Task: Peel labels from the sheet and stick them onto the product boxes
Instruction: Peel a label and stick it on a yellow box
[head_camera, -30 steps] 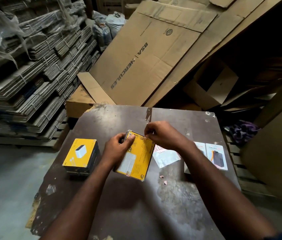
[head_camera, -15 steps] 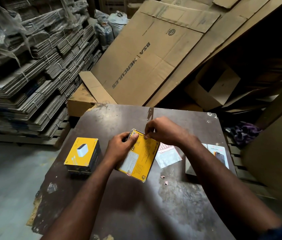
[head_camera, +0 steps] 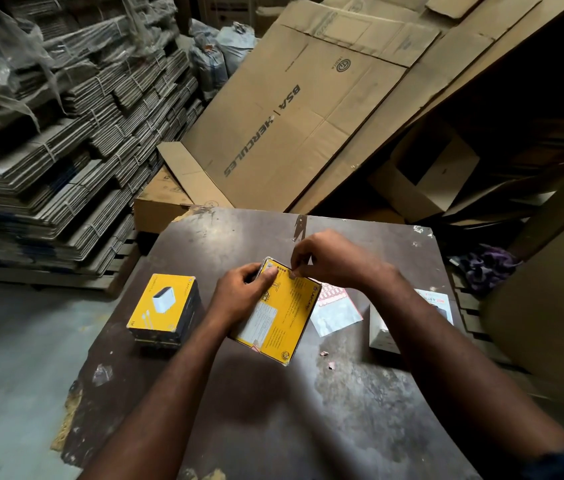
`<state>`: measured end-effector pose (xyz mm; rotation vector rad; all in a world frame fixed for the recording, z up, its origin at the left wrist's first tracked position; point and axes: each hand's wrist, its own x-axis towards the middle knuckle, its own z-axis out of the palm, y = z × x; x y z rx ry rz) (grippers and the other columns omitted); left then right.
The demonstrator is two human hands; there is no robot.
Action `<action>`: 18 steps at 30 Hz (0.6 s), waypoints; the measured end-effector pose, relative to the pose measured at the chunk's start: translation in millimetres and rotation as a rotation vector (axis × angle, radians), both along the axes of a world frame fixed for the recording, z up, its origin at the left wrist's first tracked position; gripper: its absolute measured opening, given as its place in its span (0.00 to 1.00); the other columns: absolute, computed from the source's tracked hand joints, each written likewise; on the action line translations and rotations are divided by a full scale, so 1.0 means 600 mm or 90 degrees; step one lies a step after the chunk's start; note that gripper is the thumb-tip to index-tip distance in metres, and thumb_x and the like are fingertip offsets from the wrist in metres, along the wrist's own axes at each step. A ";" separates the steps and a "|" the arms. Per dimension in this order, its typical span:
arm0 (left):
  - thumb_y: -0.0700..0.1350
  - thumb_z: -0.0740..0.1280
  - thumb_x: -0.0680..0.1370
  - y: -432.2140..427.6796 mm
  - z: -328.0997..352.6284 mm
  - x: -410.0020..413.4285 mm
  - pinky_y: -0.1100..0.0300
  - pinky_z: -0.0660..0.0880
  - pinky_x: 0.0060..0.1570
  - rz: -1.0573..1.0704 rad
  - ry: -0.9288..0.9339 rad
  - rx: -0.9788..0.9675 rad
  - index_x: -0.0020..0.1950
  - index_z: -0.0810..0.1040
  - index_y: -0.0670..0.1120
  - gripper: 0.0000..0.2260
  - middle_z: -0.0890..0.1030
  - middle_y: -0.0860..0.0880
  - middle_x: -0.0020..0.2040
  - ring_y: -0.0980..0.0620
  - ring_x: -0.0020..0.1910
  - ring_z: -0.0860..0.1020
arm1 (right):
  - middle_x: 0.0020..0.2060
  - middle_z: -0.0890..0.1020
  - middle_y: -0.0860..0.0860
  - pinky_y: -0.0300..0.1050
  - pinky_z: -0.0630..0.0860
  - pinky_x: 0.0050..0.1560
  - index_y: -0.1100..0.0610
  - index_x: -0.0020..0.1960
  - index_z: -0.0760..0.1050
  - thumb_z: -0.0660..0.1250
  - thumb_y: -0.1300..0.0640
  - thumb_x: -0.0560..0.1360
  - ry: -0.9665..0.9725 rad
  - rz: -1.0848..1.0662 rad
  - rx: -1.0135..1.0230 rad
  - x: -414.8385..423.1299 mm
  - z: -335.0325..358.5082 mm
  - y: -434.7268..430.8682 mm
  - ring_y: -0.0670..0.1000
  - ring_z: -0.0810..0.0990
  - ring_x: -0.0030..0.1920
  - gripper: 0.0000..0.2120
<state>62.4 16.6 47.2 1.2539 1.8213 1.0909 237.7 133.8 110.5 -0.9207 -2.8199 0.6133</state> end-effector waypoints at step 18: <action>0.62 0.65 0.75 -0.011 0.008 -0.001 0.63 0.78 0.43 -0.125 -0.009 -0.016 0.57 0.83 0.52 0.18 0.86 0.54 0.47 0.58 0.43 0.84 | 0.44 0.84 0.47 0.33 0.77 0.39 0.54 0.52 0.84 0.78 0.50 0.70 -0.107 0.057 -0.041 0.001 0.017 0.012 0.45 0.83 0.41 0.13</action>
